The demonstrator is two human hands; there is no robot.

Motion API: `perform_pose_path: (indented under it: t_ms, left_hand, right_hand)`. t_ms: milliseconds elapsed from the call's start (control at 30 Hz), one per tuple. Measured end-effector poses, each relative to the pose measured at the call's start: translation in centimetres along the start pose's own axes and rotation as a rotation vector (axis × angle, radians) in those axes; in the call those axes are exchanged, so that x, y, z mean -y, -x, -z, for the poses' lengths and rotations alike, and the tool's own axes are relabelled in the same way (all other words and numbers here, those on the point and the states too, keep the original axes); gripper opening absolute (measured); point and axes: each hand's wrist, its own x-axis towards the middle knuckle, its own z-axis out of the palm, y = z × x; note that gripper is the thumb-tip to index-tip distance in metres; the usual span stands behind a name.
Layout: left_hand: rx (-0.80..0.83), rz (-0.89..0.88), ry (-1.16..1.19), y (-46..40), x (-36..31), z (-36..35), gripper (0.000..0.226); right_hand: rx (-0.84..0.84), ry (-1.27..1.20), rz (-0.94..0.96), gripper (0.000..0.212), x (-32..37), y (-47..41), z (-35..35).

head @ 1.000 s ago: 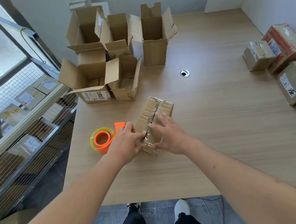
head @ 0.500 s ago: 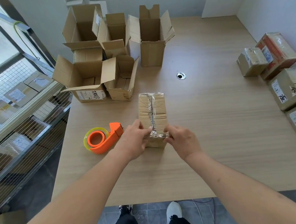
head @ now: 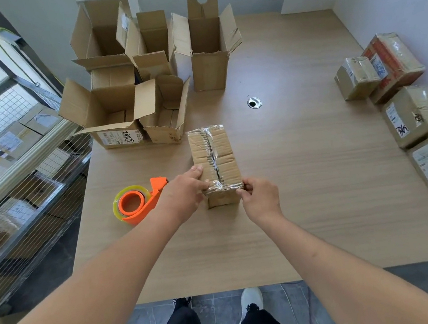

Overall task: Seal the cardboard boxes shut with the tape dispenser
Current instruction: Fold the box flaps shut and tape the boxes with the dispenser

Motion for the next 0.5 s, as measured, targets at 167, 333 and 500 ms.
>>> perform_pose_path:
  t_ms: [167,333,500]
  left_hand:
    - [-0.042,-0.026,0.023,0.0,0.1,-0.9,0.038]
    - [-0.024,-0.042,0.046,0.2,0.6,-0.1,0.046]
    - [0.045,-0.057,0.030,-0.2,1.1,1.0,0.059]
  right_hand:
    - [0.010,0.080,-0.051,0.012,0.2,0.1,-0.5]
    - [0.116,0.266,0.079,0.063,1.2,-0.3,0.2]
    - [0.167,0.407,0.241,0.091,3.0,-0.3,-0.5]
